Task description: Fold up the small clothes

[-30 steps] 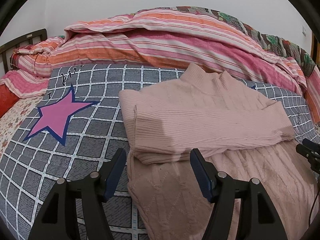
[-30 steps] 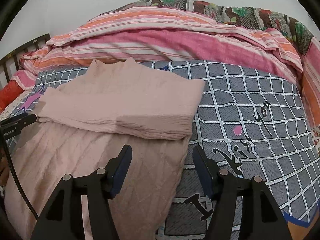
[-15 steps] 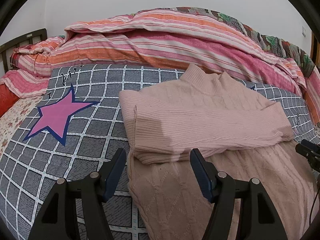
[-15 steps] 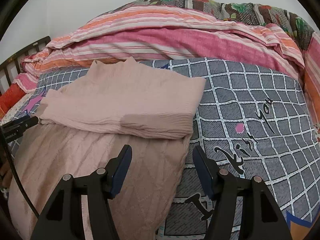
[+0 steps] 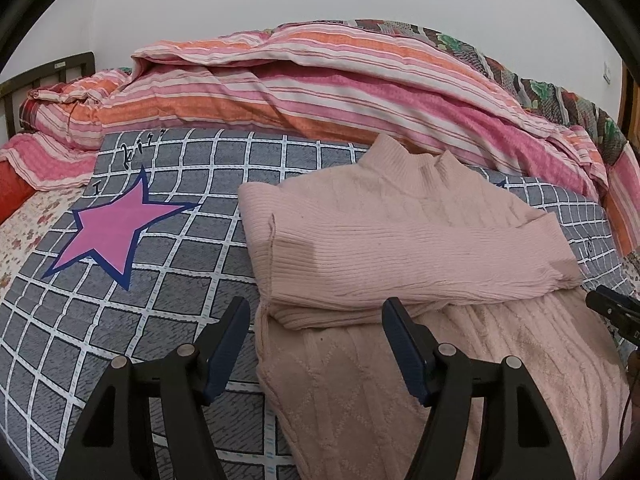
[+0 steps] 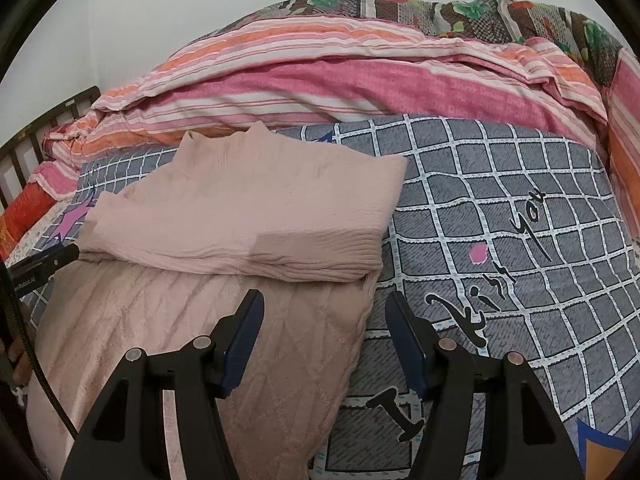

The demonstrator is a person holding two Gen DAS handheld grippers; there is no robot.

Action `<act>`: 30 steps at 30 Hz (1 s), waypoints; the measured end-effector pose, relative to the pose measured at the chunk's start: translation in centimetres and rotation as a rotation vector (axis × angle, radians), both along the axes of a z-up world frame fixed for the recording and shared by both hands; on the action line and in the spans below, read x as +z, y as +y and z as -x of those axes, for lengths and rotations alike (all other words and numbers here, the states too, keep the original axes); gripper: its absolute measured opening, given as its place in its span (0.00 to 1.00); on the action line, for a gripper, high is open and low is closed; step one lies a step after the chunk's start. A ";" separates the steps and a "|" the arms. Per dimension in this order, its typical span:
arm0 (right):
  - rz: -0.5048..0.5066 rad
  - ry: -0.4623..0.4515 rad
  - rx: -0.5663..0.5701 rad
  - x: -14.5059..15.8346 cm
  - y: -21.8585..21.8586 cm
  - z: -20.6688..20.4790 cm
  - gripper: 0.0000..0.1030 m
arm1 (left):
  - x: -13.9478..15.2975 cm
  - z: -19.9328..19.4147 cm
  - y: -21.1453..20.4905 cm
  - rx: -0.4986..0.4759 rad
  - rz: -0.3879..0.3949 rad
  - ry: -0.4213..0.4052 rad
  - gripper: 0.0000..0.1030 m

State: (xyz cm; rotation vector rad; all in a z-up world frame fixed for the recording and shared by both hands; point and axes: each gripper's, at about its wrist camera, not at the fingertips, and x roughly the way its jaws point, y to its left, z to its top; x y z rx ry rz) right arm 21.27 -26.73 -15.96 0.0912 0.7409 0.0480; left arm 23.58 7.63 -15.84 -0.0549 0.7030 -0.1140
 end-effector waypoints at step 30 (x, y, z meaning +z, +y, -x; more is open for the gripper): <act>-0.022 0.005 -0.036 0.4 1.7 13.3 0.60 | -0.9 12.6 3.9 -0.044 0.147 0.046 0.65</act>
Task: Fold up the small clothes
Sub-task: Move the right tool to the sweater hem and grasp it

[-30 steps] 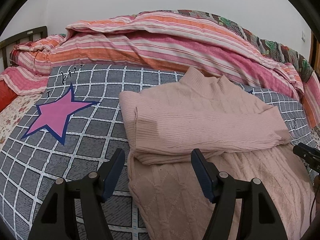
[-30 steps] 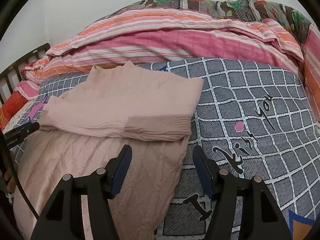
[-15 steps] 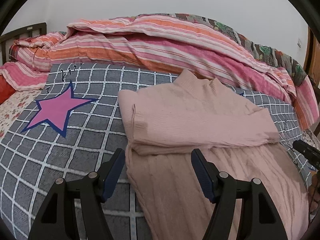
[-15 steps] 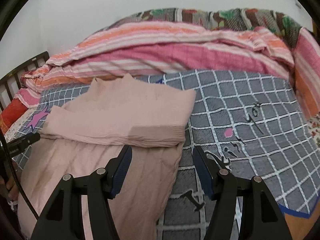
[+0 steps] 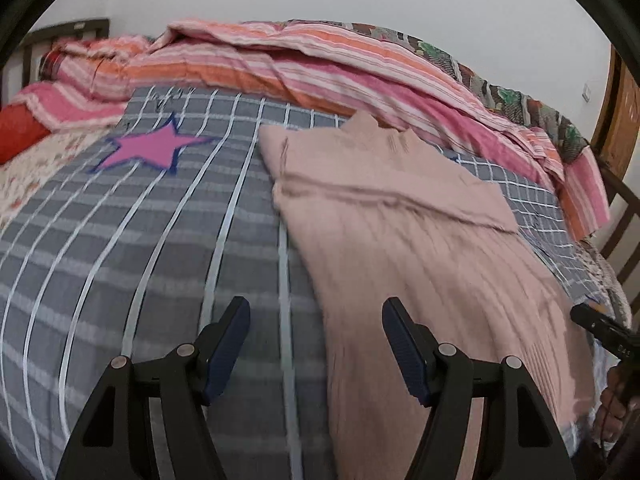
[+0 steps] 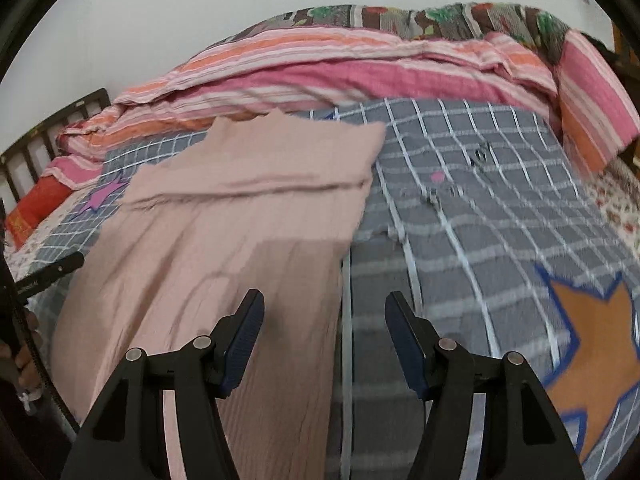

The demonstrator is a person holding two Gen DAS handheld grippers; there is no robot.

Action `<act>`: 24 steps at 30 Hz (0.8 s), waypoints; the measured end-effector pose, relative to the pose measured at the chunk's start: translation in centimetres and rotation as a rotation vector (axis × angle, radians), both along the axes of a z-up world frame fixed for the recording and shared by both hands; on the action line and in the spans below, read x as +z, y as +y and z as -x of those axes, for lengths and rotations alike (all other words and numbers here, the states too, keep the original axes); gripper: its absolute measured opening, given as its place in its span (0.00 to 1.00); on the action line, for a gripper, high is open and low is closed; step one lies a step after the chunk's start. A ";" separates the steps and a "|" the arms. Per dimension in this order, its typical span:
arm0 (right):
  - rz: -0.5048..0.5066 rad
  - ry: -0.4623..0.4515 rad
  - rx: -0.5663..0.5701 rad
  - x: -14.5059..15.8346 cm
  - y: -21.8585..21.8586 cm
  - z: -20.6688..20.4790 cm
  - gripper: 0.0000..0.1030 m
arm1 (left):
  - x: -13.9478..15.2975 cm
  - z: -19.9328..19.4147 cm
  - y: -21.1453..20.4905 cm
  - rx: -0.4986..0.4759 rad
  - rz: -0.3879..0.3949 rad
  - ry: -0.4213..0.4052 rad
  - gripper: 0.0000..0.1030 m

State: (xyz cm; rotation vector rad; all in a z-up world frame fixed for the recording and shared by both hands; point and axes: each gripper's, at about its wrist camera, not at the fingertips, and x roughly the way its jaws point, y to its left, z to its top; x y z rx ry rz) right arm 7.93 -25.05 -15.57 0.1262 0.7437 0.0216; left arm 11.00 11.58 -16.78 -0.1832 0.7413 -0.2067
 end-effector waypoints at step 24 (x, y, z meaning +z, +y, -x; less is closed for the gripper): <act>-0.243 0.086 0.080 -3.2 0.4 7.0 0.05 | -3.2 8.7 -0.9 -0.037 0.184 0.165 0.07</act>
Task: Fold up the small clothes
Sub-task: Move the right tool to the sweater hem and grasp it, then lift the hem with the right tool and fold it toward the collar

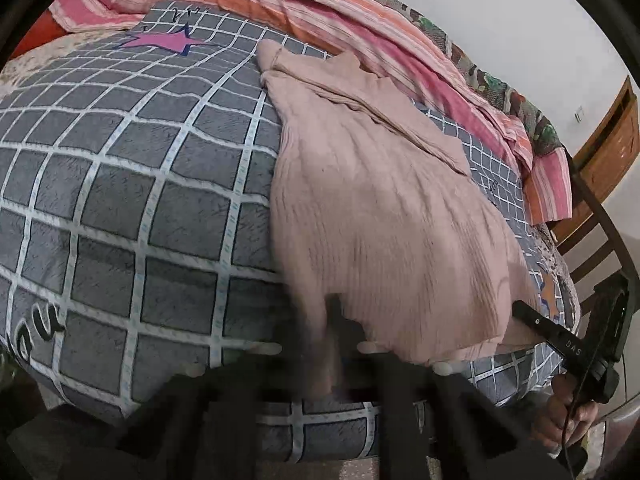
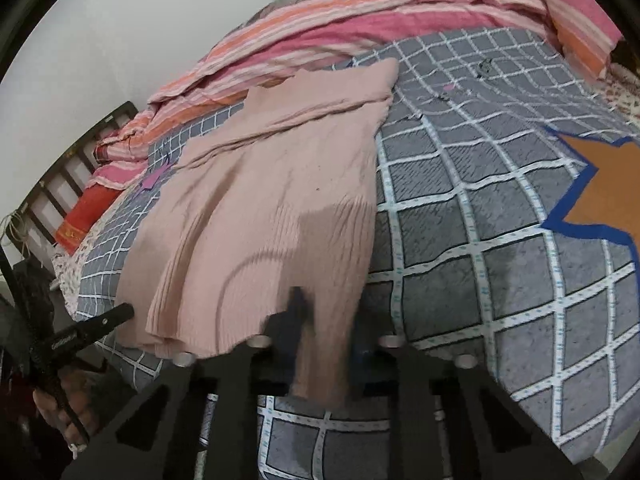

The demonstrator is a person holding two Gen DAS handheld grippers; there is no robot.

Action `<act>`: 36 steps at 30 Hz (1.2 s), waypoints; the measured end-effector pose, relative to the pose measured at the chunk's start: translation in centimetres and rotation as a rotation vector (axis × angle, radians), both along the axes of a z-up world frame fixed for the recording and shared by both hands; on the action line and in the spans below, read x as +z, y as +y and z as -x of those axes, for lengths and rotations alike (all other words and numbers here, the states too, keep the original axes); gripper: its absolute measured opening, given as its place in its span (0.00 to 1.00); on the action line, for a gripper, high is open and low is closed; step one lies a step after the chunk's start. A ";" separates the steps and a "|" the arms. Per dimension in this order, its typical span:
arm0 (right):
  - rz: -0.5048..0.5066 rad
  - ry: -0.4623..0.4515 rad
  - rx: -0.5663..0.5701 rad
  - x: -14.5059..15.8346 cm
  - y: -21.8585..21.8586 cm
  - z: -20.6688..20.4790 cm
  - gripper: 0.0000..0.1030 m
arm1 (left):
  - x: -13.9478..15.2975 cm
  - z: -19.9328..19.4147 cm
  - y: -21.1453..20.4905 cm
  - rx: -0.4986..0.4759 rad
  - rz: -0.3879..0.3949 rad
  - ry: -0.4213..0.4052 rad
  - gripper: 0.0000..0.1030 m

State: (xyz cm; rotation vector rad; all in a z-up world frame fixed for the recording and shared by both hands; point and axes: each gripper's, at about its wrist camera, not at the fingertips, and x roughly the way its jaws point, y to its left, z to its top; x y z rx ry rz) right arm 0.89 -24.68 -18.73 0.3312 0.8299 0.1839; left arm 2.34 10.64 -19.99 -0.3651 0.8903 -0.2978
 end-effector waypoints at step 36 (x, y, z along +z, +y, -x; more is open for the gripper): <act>-0.260 -0.280 -0.035 11.0 -3.7 -3.5 0.05 | 13.4 -6.8 3.0 0.112 0.169 -0.238 0.06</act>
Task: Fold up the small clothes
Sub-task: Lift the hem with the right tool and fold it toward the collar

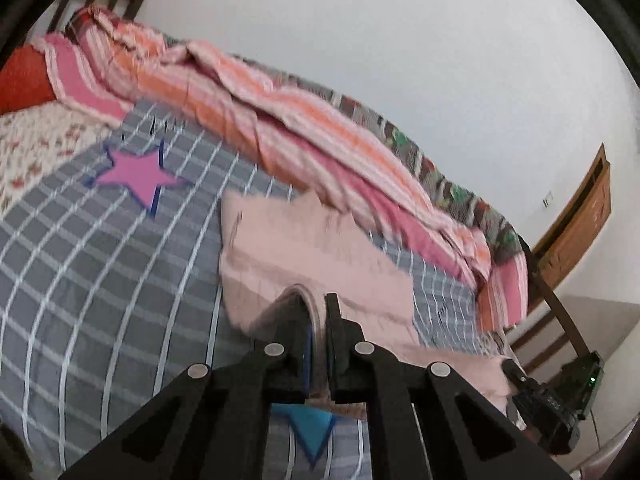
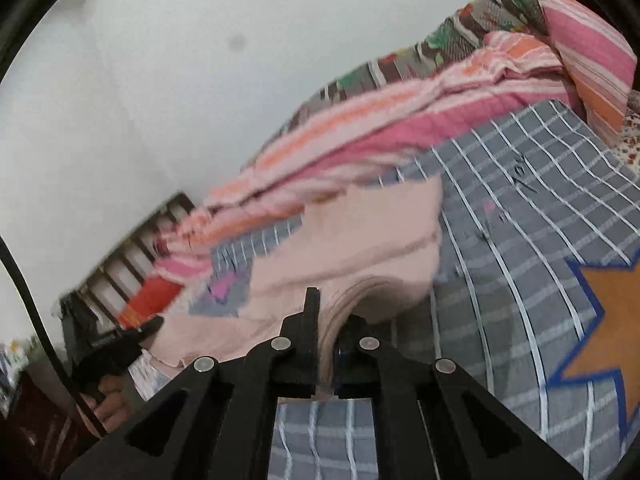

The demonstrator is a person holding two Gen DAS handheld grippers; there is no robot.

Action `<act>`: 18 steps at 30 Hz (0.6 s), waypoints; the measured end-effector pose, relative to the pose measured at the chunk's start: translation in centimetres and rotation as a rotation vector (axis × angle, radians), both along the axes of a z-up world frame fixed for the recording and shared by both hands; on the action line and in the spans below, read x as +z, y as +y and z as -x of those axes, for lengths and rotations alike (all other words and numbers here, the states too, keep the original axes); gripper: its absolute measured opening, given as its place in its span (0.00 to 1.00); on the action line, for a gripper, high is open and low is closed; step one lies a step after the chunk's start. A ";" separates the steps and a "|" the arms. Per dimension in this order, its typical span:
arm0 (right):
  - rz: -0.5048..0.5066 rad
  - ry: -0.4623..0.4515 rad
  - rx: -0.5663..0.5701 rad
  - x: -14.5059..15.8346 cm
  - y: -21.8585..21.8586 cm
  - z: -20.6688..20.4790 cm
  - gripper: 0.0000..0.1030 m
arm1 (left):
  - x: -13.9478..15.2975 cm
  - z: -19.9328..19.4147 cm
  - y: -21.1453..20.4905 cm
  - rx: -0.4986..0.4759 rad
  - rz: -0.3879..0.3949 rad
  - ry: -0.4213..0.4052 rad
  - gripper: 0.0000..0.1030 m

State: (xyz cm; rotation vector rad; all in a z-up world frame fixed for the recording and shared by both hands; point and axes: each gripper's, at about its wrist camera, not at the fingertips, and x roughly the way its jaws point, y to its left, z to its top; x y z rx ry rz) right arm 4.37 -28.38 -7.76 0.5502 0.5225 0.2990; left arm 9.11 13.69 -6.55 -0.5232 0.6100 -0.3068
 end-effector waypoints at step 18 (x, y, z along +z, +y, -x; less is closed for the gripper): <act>-0.029 0.081 -0.072 0.3 -1.2 -15.6 0.05 | -2.2 -15.9 -2.7 0.080 -0.054 0.100 0.06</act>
